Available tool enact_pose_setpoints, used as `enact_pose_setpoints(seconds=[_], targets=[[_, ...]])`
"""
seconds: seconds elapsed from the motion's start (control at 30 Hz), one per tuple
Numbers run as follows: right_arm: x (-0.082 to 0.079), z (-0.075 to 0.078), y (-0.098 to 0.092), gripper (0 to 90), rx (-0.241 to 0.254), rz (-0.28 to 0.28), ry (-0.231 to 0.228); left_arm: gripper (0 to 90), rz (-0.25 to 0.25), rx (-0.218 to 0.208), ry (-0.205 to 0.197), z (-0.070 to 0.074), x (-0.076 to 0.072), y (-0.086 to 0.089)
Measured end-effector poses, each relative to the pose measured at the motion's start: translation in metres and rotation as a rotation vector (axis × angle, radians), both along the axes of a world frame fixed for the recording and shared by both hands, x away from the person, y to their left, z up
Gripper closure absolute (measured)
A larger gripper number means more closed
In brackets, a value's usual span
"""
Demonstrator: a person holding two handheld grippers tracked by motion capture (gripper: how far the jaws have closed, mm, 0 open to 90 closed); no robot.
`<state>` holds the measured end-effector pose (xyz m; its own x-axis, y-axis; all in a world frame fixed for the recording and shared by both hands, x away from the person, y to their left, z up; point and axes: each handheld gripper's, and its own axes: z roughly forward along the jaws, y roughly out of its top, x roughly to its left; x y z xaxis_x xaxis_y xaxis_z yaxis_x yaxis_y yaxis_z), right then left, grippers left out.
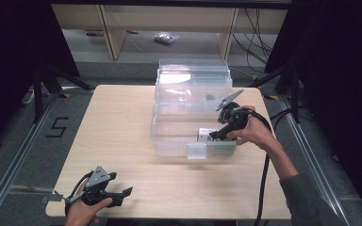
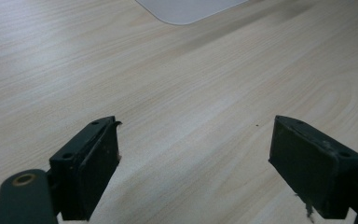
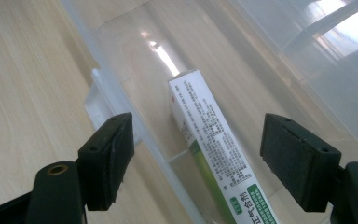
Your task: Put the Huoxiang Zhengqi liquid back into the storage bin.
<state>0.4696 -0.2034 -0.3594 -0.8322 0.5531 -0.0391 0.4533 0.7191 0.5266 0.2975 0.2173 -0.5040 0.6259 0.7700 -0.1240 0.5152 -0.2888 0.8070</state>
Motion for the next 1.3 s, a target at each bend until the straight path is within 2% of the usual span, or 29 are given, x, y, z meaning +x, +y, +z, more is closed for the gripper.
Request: enact_pose_setpoints(seconds=[0.17, 0.23, 0.3, 0.4, 0.43, 0.5, 0.53, 0.67, 0.7, 0.8, 0.83, 0.87, 0.9, 0.93, 0.97, 1.0, 1.03, 1.1, 1.13, 1.17, 1.23, 1.27, 1.3], targets=[[-0.009, 0.0, 0.001, 25.8, 0.007, -0.03, 0.006, 15.1, 0.004, 0.003, 0.002, 0.001, 0.0, 0.001], [-0.011, 0.0, 0.001, 25.6, 0.014, -0.012, -0.011, 15.1, 0.0, 0.005, 0.001, 0.0, 0.0, 0.001], [-0.015, 0.0, 0.001, 25.2, 0.036, -0.015, -0.023, 15.1, 0.004, -0.006, 0.0, 0.0, 0.0, -0.001], [-0.016, 0.0, 0.001, 24.7, 0.035, -0.013, -0.03, 15.1, 0.004, -0.004, 0.001, 0.0, 0.0, 0.0], [-0.017, 0.0, 0.002, 24.7, 0.041, -0.029, -0.025, 15.1, -0.001, 0.007, 0.001, 0.001, 0.0, 0.001], [-0.017, -0.001, 0.002, 23.9, 0.053, -0.013, -0.043, 15.1, 0.001, 0.004, 0.001, 0.001, 0.0, 0.001], [-0.02, 0.0, 0.003, 23.3, 0.051, -0.027, -0.028, 15.1, 0.003, 0.005, 0.002, 0.001, 0.0, 0.001], [-0.024, -0.002, 0.005, 21.1, 0.079, -0.012, -0.036, 15.1, 0.003, 0.002, 0.001, 0.001, 0.0, 0.0], [-0.026, -0.004, 0.005, 19.7, 0.092, -0.004, -0.056, 15.1, 0.009, -0.001, -0.007, 0.0, -0.001, 0.0], [-0.03, -0.005, 0.006, 18.1, 0.083, -0.024, -0.04, 15.1, 0.002, 0.004, 0.0, 0.001, 0.0, 0.001], [-0.032, -0.006, 0.006, 17.6, 0.089, -0.023, -0.051, 15.1, 0.0, 0.005, 0.001, 0.001, 0.0, 0.0], [-0.034, -0.008, 0.007, 17.6, 0.095, -0.043, -0.036, 15.1, 0.004, -0.005, 0.0, 0.0, 0.0, -0.001], [-0.035, -0.008, 0.007, 17.6, 0.097, -0.018, -0.041, 15.1, 0.004, -0.007, 0.0, 0.0, 0.0, -0.001], [-0.036, -0.01, 0.007, 17.6, 0.104, -0.023, -0.044, 15.1, -0.016, 0.031, 0.005, 0.001, 0.0, 0.002], [-0.039, -0.011, 0.007, 17.6, 0.118, -0.017, -0.059, 15.1, -0.013, 0.03, 0.003, 0.001, 0.0, 0.002], [-0.039, -0.011, 0.007, 17.6, 0.118, -0.017, -0.059, 15.1, 0.008, -0.011, -0.002, 0.0, -0.001, -0.001], [-0.039, -0.013, 0.008, 17.7, 0.125, -0.016, -0.068, 15.1, 0.004, -0.004, 0.003, 0.0, 0.0, -0.001], [-0.042, -0.015, 0.01, 17.8, 0.144, -0.027, -0.046, 15.1, 0.002, 0.001, 0.003, 0.001, 0.0, 0.0], [-0.042, -0.015, 0.009, 17.9, 0.136, 0.002, -0.055, 15.1, 0.004, -0.001, 0.002, 0.001, 0.0, 0.0], [-0.044, -0.016, 0.01, 17.8, 0.146, -0.013, -0.066, 15.1, 0.004, 0.0, 0.002, 0.001, 0.0, 0.0], [-0.044, -0.016, 0.01, 17.9, 0.141, 0.001, -0.063, 15.1, 0.002, 0.002, 0.002, 0.001, 0.0, 0.0], [-0.047, -0.015, 0.011, 17.9, 0.144, -0.029, -0.052, 15.1, 0.002, 0.002, 0.002, 0.001, 0.0, 0.0], [-0.047, -0.015, 0.011, 18.2, 0.154, -0.015, -0.072, 15.1, 0.002, 0.002, 0.002, 0.001, 0.0, 0.0]])
